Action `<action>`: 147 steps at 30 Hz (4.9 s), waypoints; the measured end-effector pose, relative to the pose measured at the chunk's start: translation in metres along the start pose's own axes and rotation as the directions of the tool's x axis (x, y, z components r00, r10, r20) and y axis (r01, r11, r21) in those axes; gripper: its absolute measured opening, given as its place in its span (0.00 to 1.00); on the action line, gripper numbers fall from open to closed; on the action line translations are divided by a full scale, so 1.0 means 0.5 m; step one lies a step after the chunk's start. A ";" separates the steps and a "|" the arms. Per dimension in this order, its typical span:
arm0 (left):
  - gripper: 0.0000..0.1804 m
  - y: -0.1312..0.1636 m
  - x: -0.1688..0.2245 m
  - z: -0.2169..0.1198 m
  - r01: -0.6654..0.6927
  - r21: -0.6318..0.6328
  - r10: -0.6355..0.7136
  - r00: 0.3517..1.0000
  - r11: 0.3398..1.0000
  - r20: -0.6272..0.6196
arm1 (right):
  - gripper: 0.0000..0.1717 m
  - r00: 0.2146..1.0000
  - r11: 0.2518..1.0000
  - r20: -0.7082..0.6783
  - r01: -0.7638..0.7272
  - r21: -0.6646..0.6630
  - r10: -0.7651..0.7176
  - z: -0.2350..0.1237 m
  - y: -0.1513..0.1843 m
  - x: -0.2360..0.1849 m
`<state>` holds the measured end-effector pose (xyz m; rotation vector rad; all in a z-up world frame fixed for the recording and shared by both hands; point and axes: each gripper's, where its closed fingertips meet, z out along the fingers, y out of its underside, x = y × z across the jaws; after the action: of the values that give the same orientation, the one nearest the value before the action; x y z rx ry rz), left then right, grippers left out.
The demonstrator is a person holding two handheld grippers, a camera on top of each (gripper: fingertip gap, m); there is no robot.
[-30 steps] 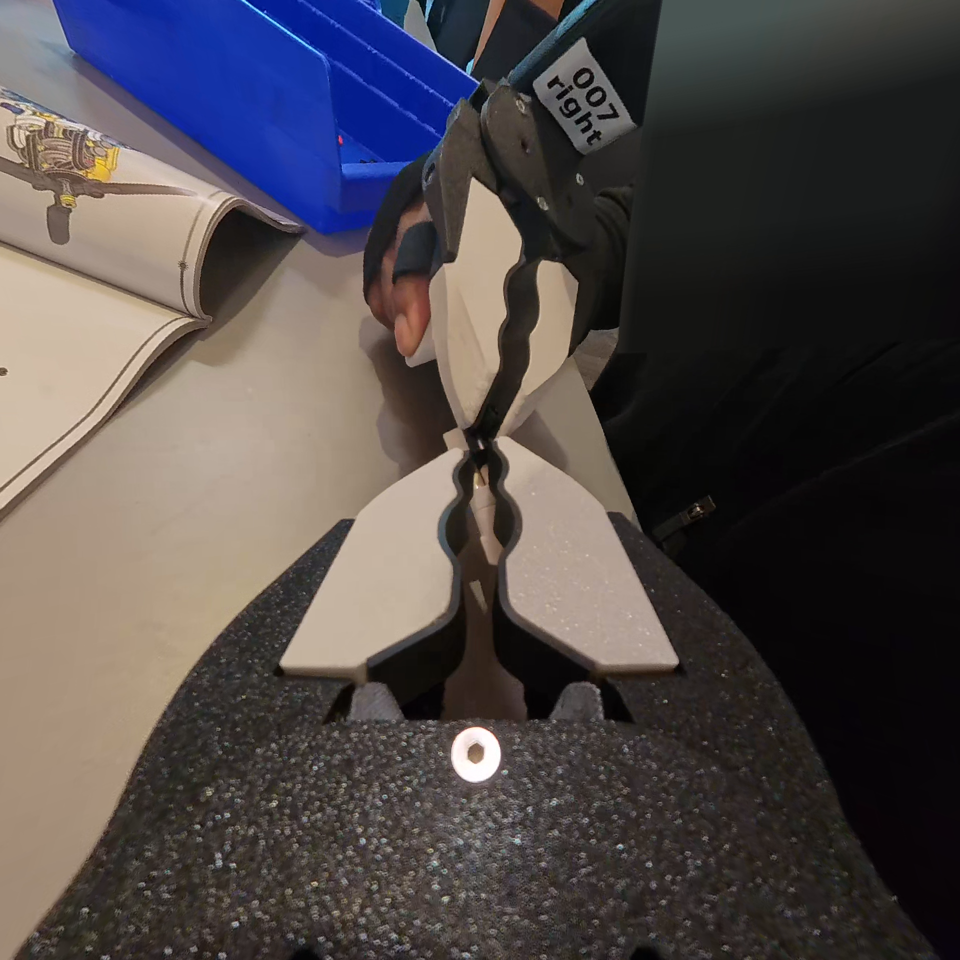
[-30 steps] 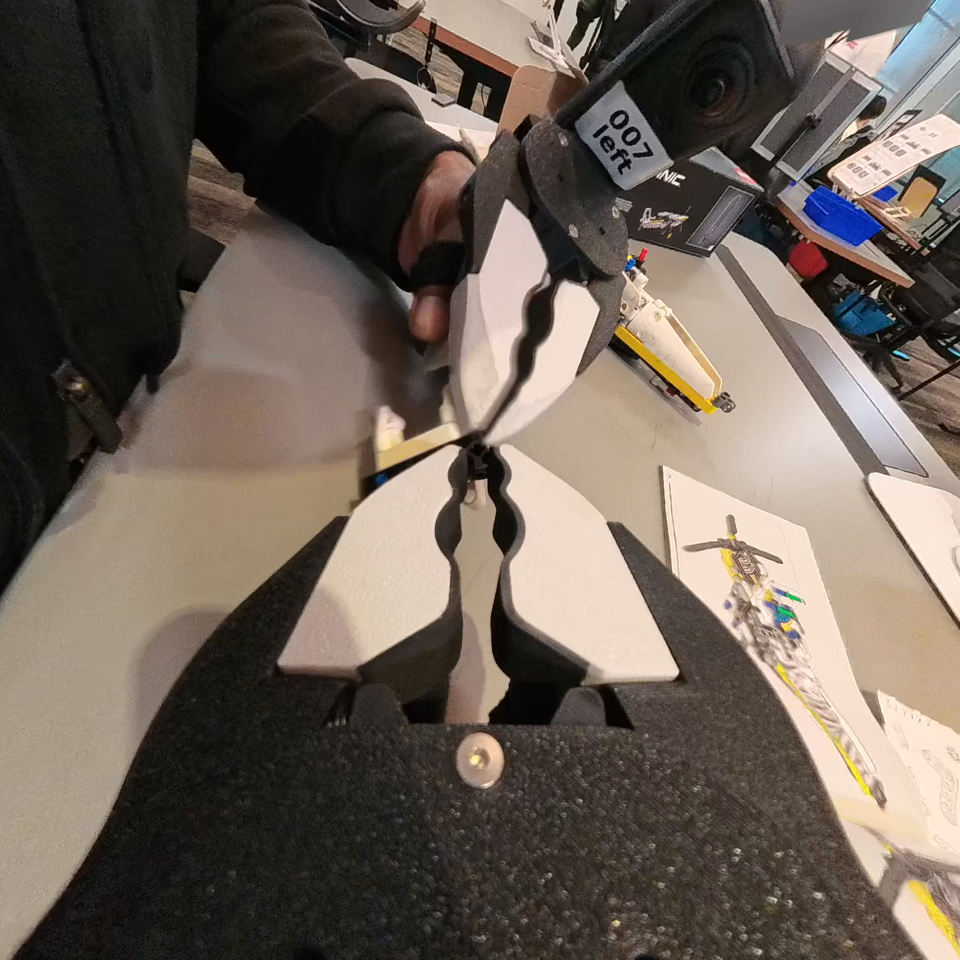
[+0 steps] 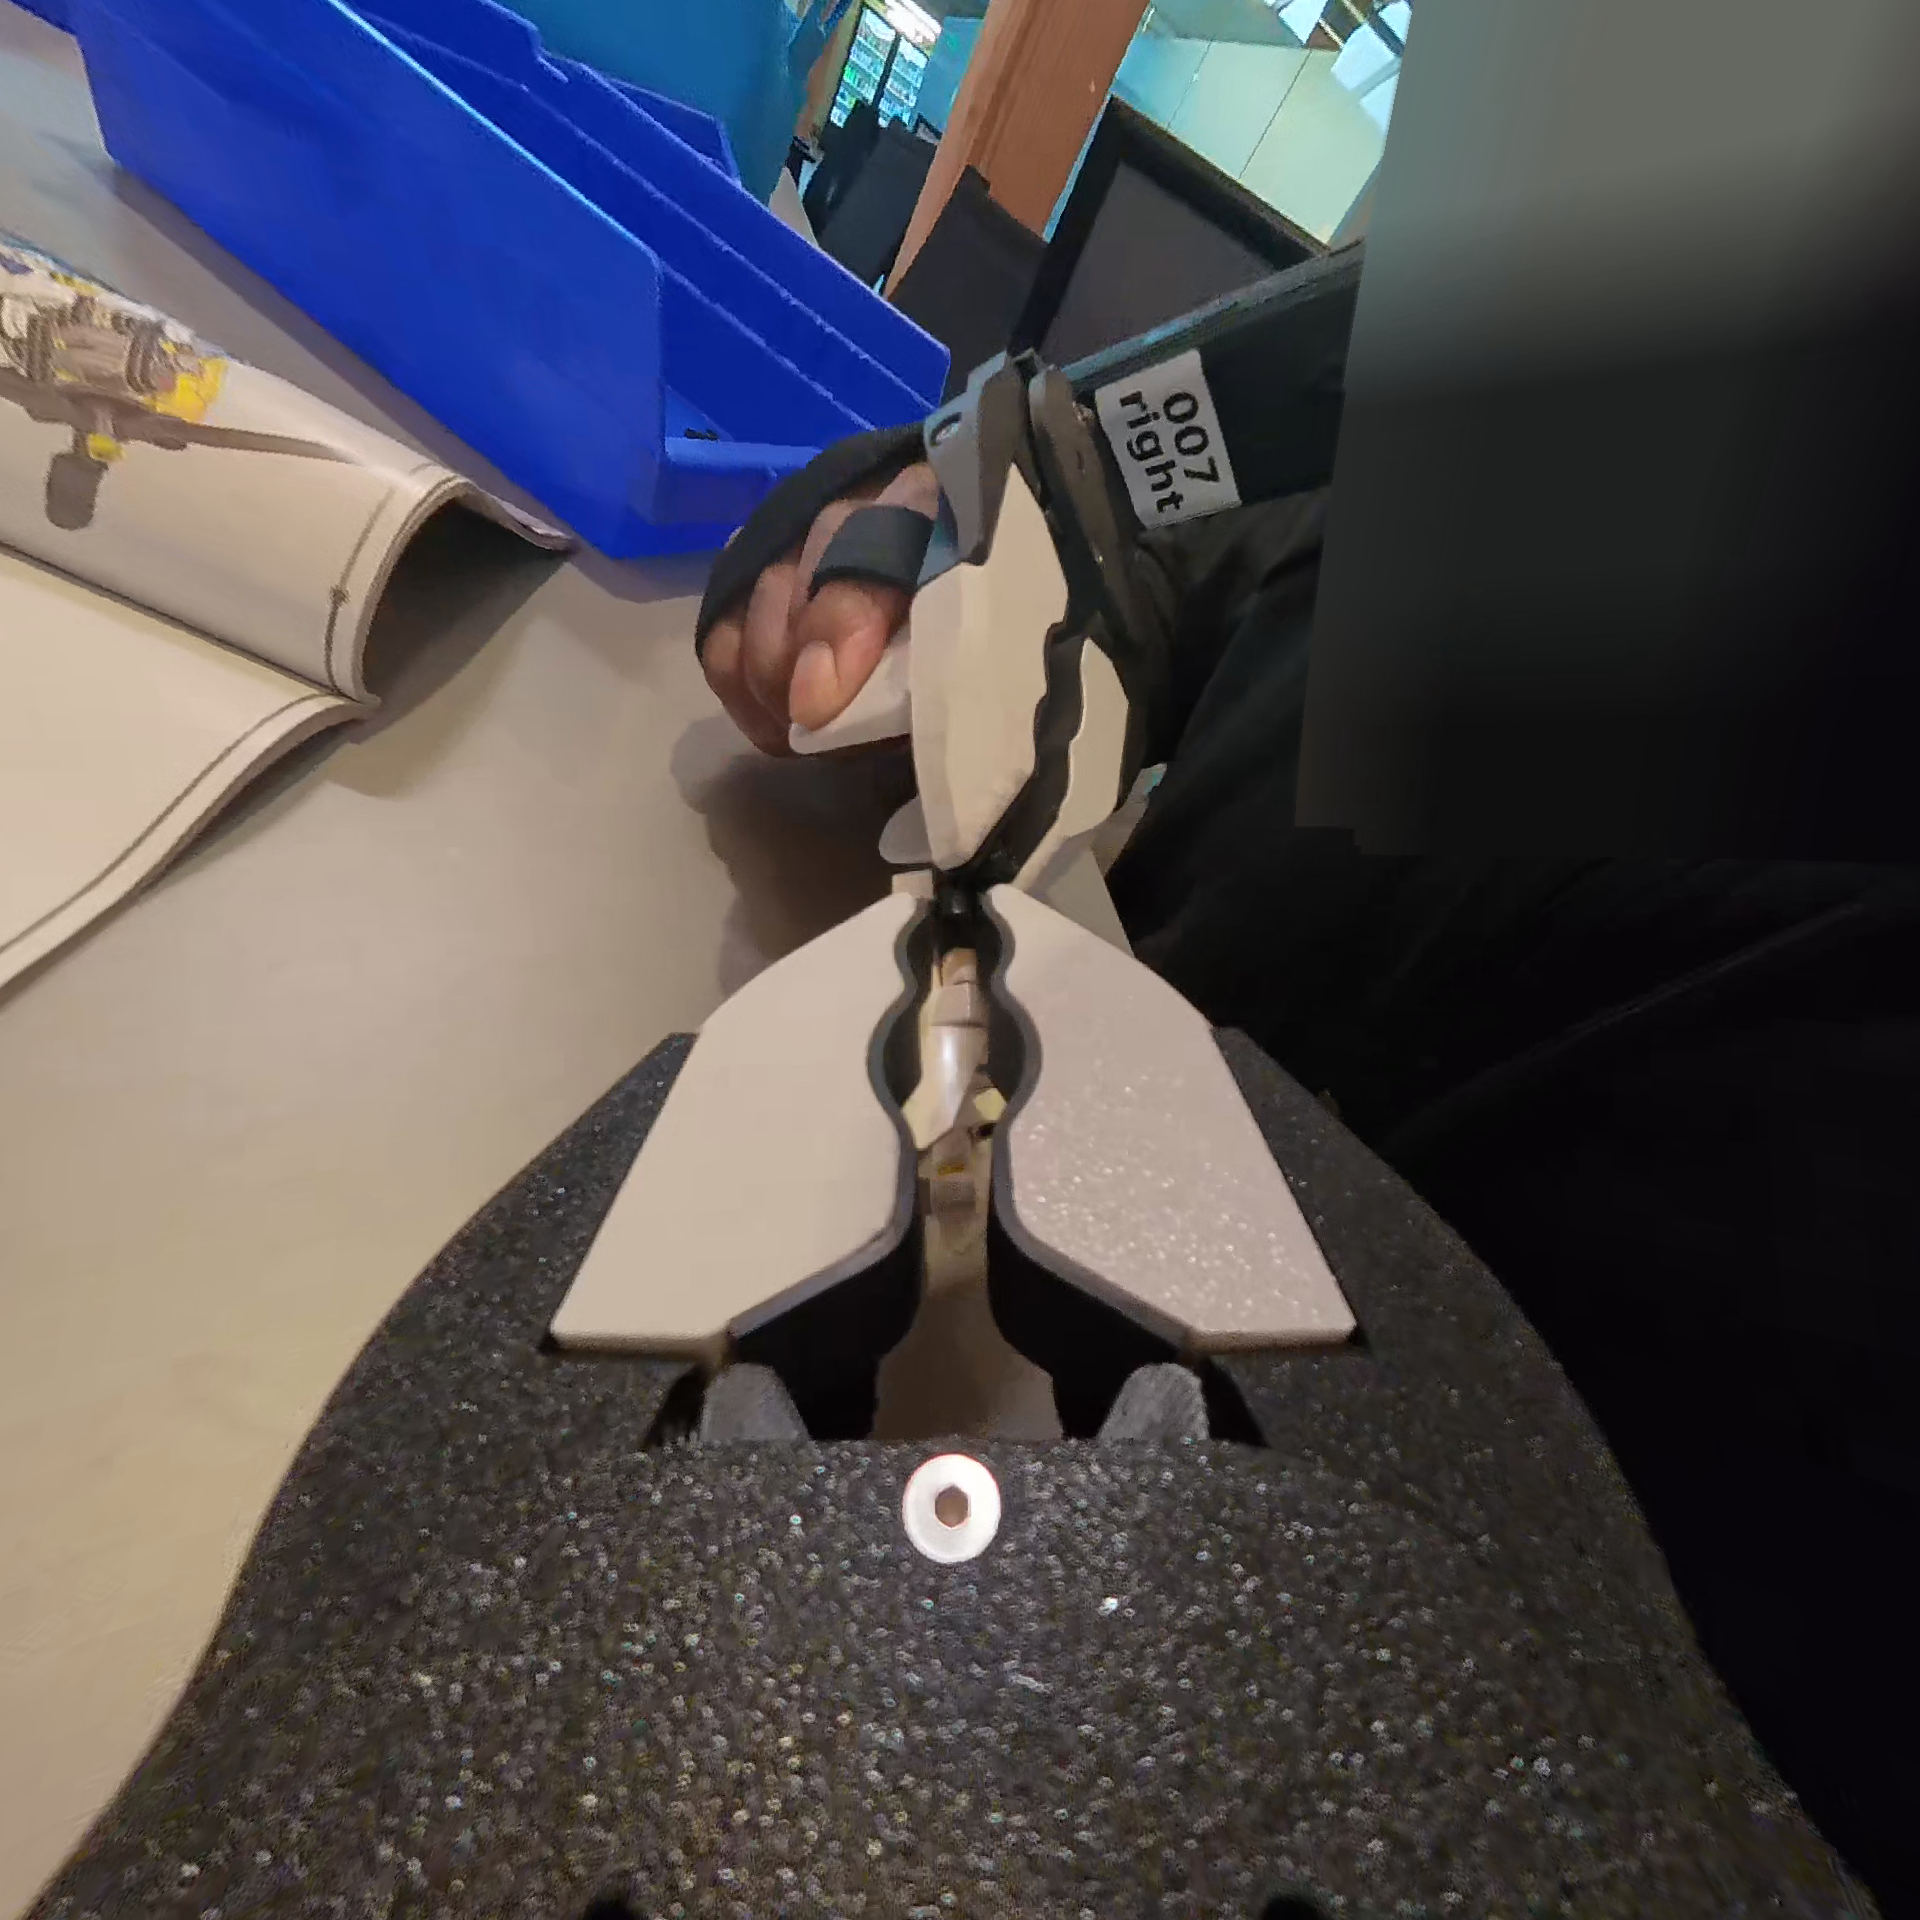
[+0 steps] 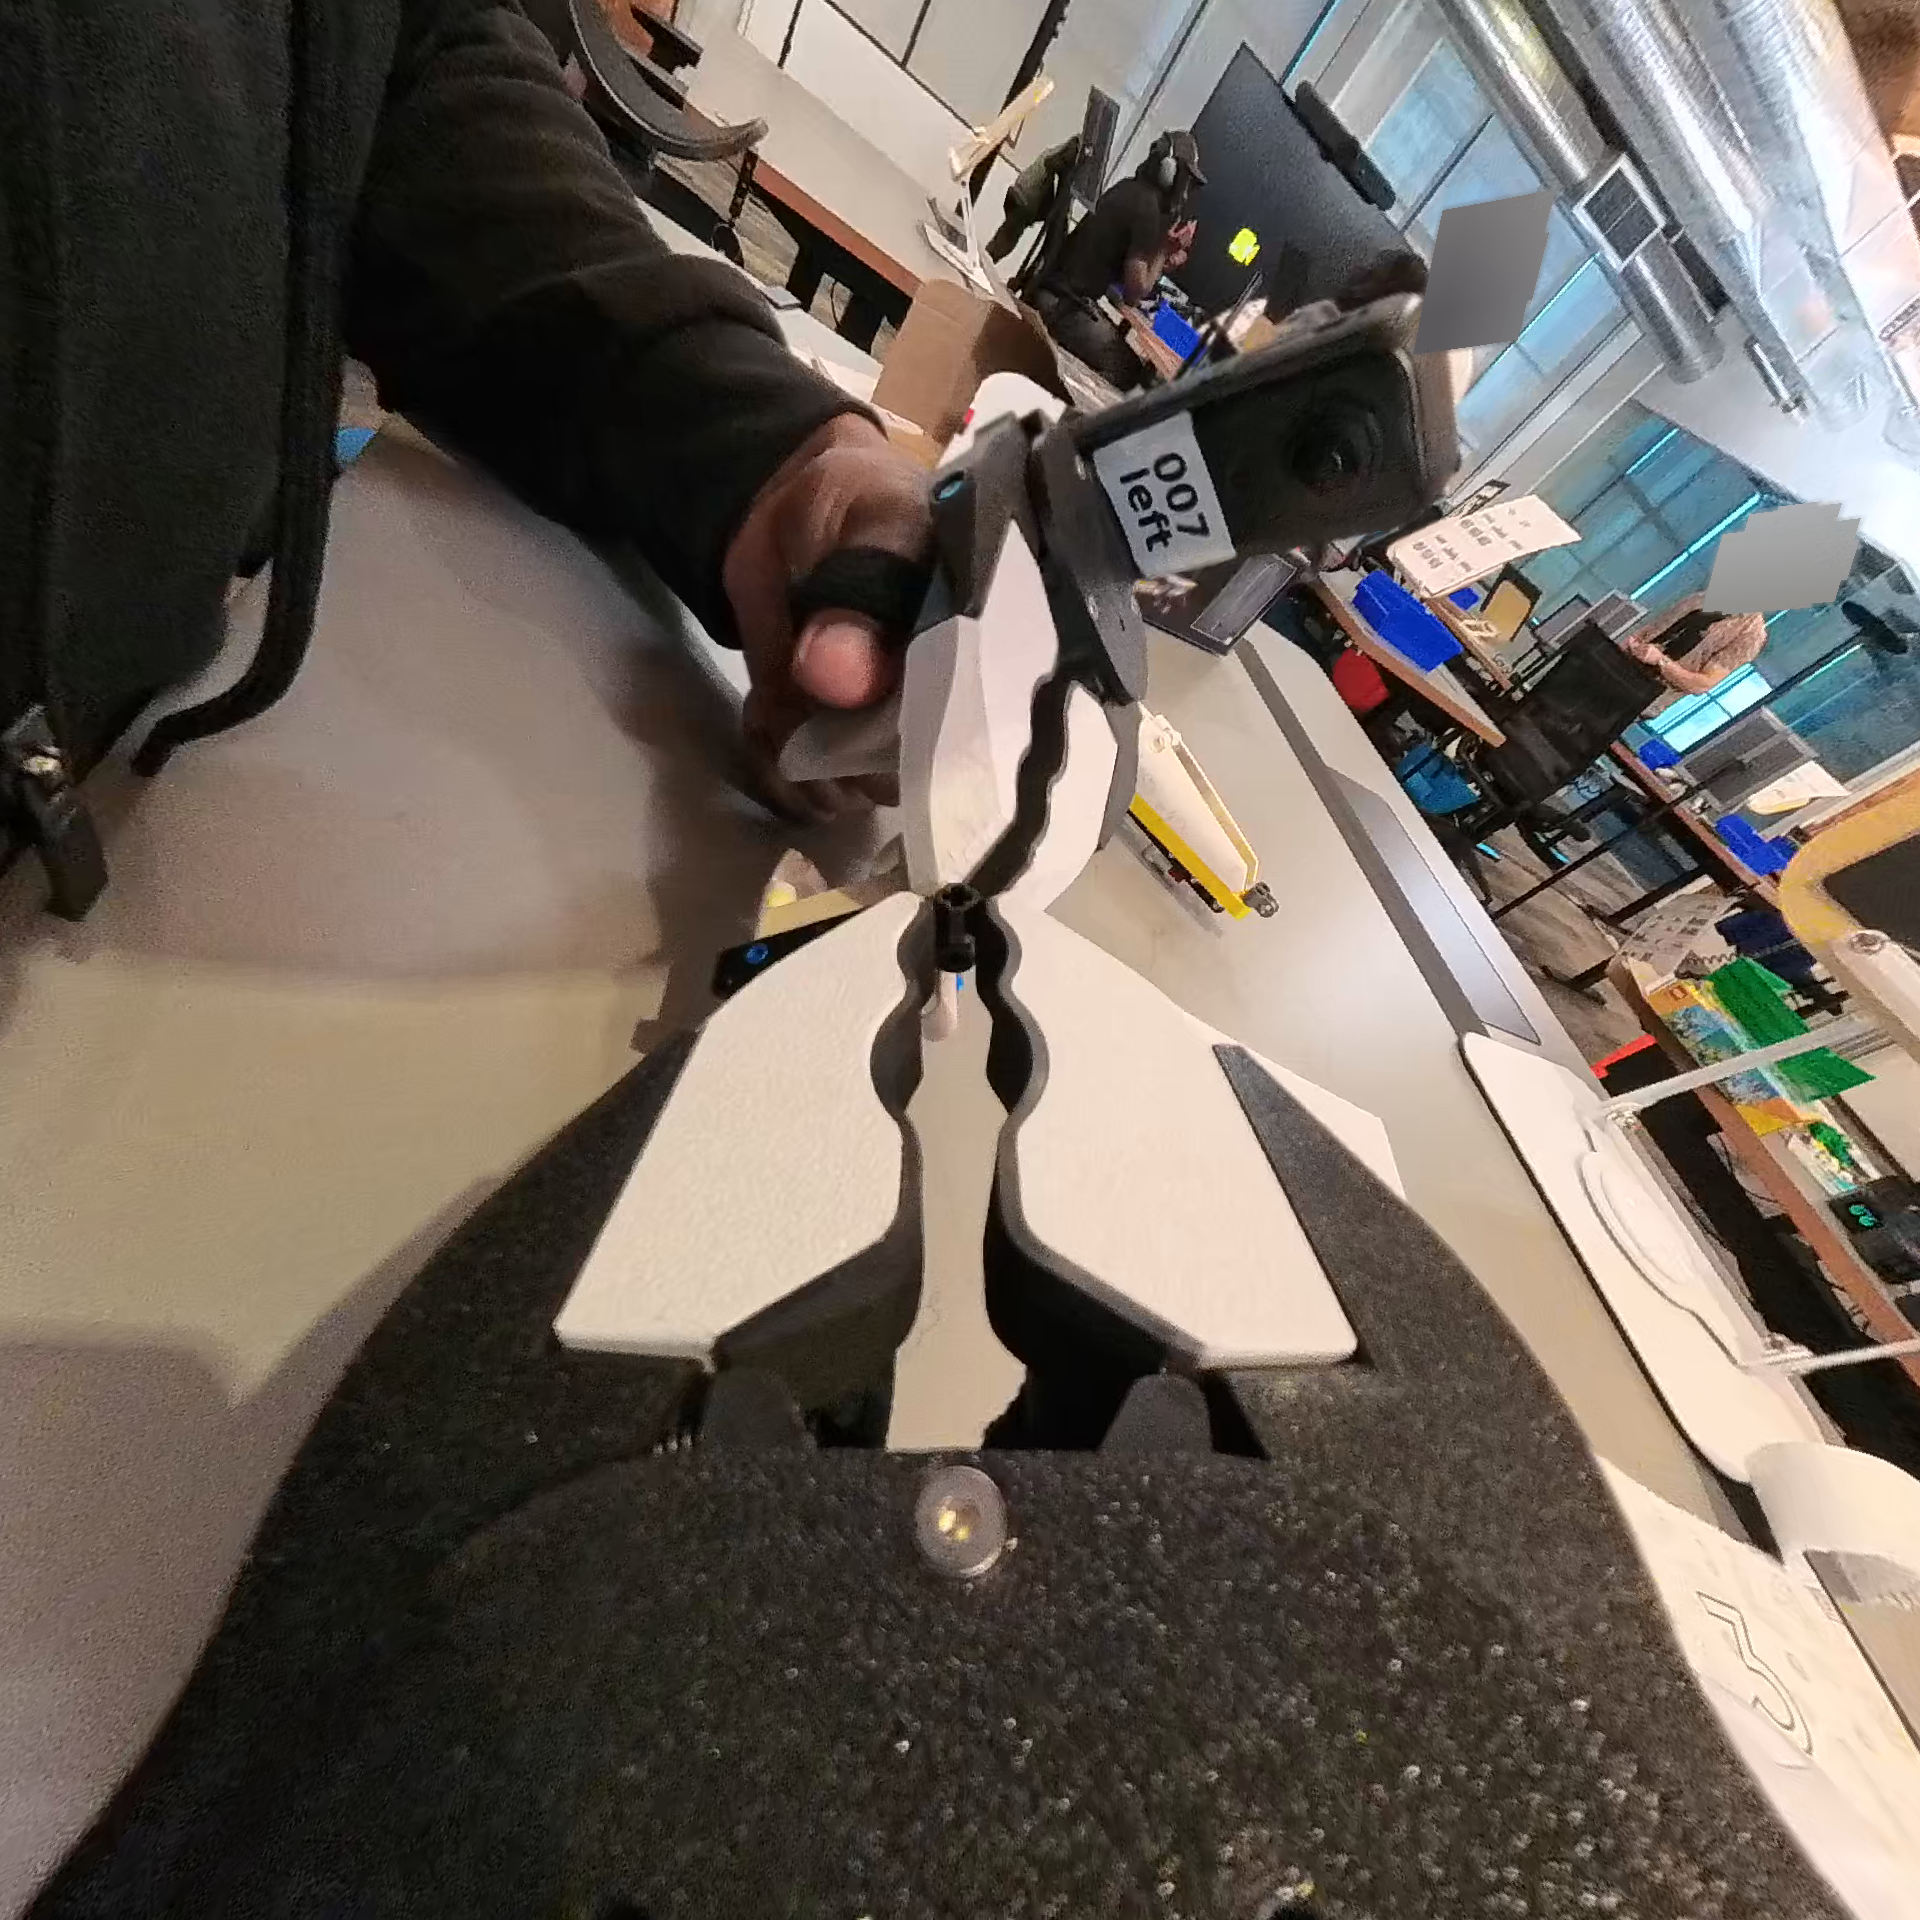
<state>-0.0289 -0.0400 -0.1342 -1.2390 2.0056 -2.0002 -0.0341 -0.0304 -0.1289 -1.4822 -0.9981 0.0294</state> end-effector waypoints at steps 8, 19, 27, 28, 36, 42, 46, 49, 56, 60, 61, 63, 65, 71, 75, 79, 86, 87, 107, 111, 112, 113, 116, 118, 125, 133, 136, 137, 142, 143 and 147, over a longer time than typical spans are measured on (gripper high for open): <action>0.05 0.011 -0.002 0.001 -0.139 -0.042 0.142 0.987 0.989 0.068 | 0.08 0.989 0.992 0.084 -0.124 0.010 0.123 0.003 0.008 -0.010; 0.05 0.024 -0.003 0.004 -0.365 -0.102 0.377 0.915 0.925 0.147 | 0.06 0.973 0.988 0.173 -0.151 -0.041 0.155 0.003 0.018 -0.030; 0.05 0.023 0.015 0.002 -0.480 -0.080 0.487 0.860 0.874 0.151 | 0.06 0.977 0.989 0.157 -0.142 -0.031 0.145 -0.003 0.004 -0.038; 0.05 0.024 0.016 0.002 -0.484 -0.082 0.491 0.858 0.871 0.148 | 0.06 0.977 0.989 0.155 -0.143 -0.033 0.147 -0.003 0.004 -0.039; 0.05 0.028 0.022 0.005 -0.510 -0.085 0.517 0.845 0.856 0.137 | 0.05 0.967 0.979 0.150 -0.198 -0.058 0.204 -0.008 0.003 -0.047; 0.05 0.027 0.024 0.001 -0.513 -0.077 0.519 0.843 0.855 0.141 | 0.04 0.963 0.970 0.133 -0.225 -0.090 0.235 -0.015 0.005 -0.045; 0.05 0.004 0.012 -0.035 -0.469 -0.001 0.461 0.867 0.883 0.189 | 0.04 0.955 0.953 0.058 -0.285 -0.100 0.292 -0.044 0.035 -0.006; 0.05 0.022 0.002 -0.019 -0.469 -0.085 0.477 0.858 0.879 0.192 | 0.04 0.960 0.963 0.079 -0.263 -0.065 0.268 -0.039 0.027 -0.005; 0.10 0.038 -0.042 -0.018 -0.306 -0.191 0.348 0.902 0.933 0.253 | 0.05 0.887 0.899 0.150 -0.420 -0.126 0.436 -0.031 0.049 -0.007; 0.12 -0.009 -0.031 -0.032 -0.357 -0.103 0.372 0.887 0.928 0.273 | 0.05 0.831 0.852 0.189 -0.515 -0.094 0.523 -0.026 0.033 0.003; 0.12 -0.021 -0.024 -0.033 -0.370 -0.077 0.377 0.887 0.926 0.265 | 0.05 0.811 0.837 0.210 -0.540 -0.088 0.546 -0.024 0.027 0.004; 0.12 -0.033 -0.015 -0.028 -0.383 -0.044 0.382 0.891 0.923 0.246 | 0.05 0.781 0.809 0.227 -0.584 -0.067 0.582 -0.020 0.018 0.010; 0.12 -0.029 -0.012 -0.020 -0.365 -0.050 0.366 0.901 0.930 0.231 | 0.05 0.755 0.778 0.227 -0.628 -0.018 0.615 -0.019 0.005 0.024; 0.11 -0.040 0.002 -0.001 -0.260 0.040 0.248 0.949 0.965 0.194 | 0.05 0.690 0.675 0.248 -0.721 0.157 0.680 -0.025 -0.033 0.062; 0.09 -0.055 0.014 0.003 -0.203 0.113 0.184 0.971 0.973 0.155 | 0.05 0.712 0.689 0.230 -0.701 0.184 0.663 -0.017 -0.043 0.060; 0.07 -0.057 0.015 0.003 -0.171 0.152 0.150 0.979 0.974 0.139 | 0.05 0.746 0.722 0.192 -0.666 0.188 0.638 -0.008 -0.044 0.057; 0.05 -0.064 0.012 -0.012 -0.145 0.206 0.120 0.985 0.968 0.127 | 0.09 0.716 0.674 0.197 -0.697 0.244 0.670 -0.006 -0.050 0.068; 0.05 -0.063 0.010 -0.014 -0.151 0.203 0.125 0.983 0.968 0.136 | 0.09 0.705 0.660 0.205 -0.709 0.247 0.679 -0.006 -0.049 0.070; 0.05 -0.043 -0.033 -0.041 -0.238 0.094 0.202 0.935 0.967 0.292 | 0.15 0.764 0.707 0.129 -0.636 0.307 0.632 -0.014 -0.044 0.089; 0.05 -0.035 -0.034 -0.036 -0.242 0.072 0.212 0.933 0.968 0.290 | 0.25 0.783 0.724 0.125 -0.613 0.315 0.609 -0.014 -0.052 0.086; 0.05 -0.033 -0.034 -0.035 -0.244 0.066 0.215 0.933 0.968 0.290 | 0.25 0.791 0.730 0.126 -0.603 0.322 0.599 -0.014 -0.055 0.084; 0.05 -0.031 -0.034 -0.034 -0.245 0.061 0.218 0.933 0.968 0.288 | 0.27 0.799 0.735 0.123 -0.592 0.331 0.589 -0.015 -0.059 0.084; 0.05 -0.027 -0.032 -0.031 -0.246 0.054 0.222 0.933 0.968 0.282 | 0.38 0.814 0.744 0.092 -0.564 0.357 0.573 -0.017 -0.064 0.090; 0.05 -0.025 -0.033 -0.030 -0.248 0.047 0.225 0.932 0.968 0.284 | 0.38 0.818 0.748 0.084 -0.557 0.361 0.569 -0.017 -0.064 0.092; 0.05 -0.023 -0.034 -0.031 -0.245 0.045 0.223 0.933 0.969 0.283 | 0.38 0.833 0.773 0.072 -0.538 0.337 0.549 -0.008 -0.058 0.086; 0.05 -0.024 -0.036 -0.032 -0.247 0.047 0.223 0.931 0.968 0.288 | 0.85 0.814 0.728 -0.013 -0.512 0.456 0.581 -0.017 -0.076 0.129; 0.05 -0.025 -0.033 -0.032 -0.250 0.048 0.227 0.932 0.967 0.283 | 0.85 0.810 0.724 -0.040 -0.499 0.477 0.585 -0.025 -0.075 0.141; 0.05 -0.025 -0.032 -0.031 -0.252 0.049 0.229 0.932 0.967 0.282 | 0.81 0.809 0.719 -0.020 -0.509 0.474 0.587 -0.025 -0.076 0.137; 0.05 -0.023 -0.031 -0.028 -0.251 0.045 0.229 0.933 0.967 0.278 | 0.53 0.821 0.762 -0.039 -0.509 0.401 0.570 -0.020 -0.054 0.126; 0.05 -0.022 -0.031 -0.028 -0.250 0.044 0.228 0.933 0.967 0.278 | 0.50 0.820 0.761 -0.036 -0.513 0.396 0.571 -0.019 -0.054 0.124; 0.05 -0.018 -0.041 -0.031 -0.255 0.017 0.238 0.922 0.967 0.304 | 0.30 0.827 0.782 -0.036 -0.514 0.353 0.561 -0.016 -0.043 0.114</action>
<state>-0.0192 -0.0144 -0.1338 -1.1330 1.8412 -1.6305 -0.0062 -0.0072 -0.0792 -1.3889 -0.3958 0.4819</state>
